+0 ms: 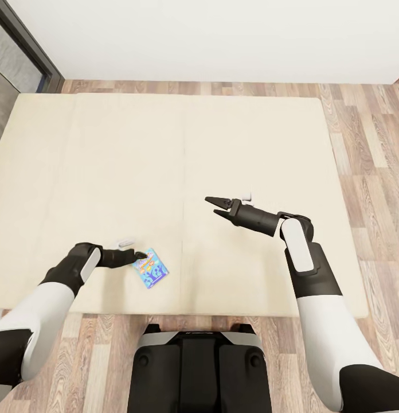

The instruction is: Put all the toys in the child's room - the three board games (two on the bed and one on the table), the two jigsaw puzzles on the table, and the tennis ball on the table - inside the toy box on the table in the child's room.

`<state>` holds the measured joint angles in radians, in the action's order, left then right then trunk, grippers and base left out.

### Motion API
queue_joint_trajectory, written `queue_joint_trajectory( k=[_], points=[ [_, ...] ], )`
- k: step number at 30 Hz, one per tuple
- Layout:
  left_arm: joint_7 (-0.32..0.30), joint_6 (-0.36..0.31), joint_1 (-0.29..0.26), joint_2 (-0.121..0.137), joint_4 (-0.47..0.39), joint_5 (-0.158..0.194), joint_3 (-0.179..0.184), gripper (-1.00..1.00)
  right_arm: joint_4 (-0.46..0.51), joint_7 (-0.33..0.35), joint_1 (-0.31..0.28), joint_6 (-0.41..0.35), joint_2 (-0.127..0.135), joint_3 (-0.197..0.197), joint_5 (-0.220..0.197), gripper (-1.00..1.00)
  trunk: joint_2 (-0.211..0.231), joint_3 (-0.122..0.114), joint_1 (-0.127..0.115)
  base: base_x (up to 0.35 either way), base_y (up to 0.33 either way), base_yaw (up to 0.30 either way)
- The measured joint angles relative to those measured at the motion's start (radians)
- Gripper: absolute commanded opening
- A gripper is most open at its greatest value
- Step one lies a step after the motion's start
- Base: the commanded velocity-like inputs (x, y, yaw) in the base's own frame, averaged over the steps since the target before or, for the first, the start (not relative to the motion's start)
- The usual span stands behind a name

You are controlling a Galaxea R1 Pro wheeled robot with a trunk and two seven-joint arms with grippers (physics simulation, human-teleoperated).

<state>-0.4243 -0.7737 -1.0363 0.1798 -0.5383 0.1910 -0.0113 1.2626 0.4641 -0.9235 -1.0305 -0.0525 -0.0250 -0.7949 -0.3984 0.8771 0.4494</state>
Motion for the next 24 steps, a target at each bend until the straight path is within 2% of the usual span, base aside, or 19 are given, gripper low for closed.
queue_joint_trajectory(
  k=[10,24],
  points=[
    [0.005,0.009,0.000,-0.031,0.041,-0.005,0.000,1.00,0.000,0.000,0.001,0.000,0.001,0.000,0.001,1.00,0.000,0.000,0.000,0.000,0.000,0.000],
    [0.008,0.012,0.001,-0.039,0.056,-0.007,-0.001,1.00,0.001,0.000,0.001,0.000,0.001,0.000,0.003,1.00,0.000,0.000,0.000,0.000,0.000,0.000]
  ],
)
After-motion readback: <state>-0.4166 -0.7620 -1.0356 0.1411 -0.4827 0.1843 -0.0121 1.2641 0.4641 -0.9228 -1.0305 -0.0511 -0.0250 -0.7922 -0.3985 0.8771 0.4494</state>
